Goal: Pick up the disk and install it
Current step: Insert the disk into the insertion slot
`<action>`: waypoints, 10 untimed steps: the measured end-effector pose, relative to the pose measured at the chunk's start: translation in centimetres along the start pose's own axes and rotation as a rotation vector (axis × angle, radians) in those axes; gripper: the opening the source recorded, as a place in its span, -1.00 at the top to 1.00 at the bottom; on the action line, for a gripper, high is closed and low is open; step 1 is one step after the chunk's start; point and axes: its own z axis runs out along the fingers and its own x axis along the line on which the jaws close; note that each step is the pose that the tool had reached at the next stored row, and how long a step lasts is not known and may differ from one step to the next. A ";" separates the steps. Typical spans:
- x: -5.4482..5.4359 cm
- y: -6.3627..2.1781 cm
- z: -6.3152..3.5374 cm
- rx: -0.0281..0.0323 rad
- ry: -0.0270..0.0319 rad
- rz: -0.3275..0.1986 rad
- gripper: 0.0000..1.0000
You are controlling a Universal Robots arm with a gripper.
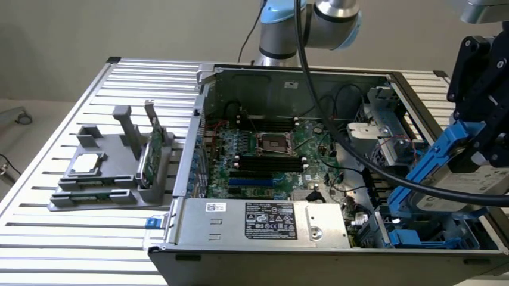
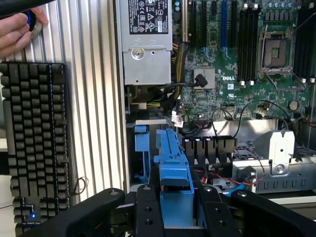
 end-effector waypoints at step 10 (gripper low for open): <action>0.2 0.01 0.43 -0.0088 0.0473 -0.006 0.35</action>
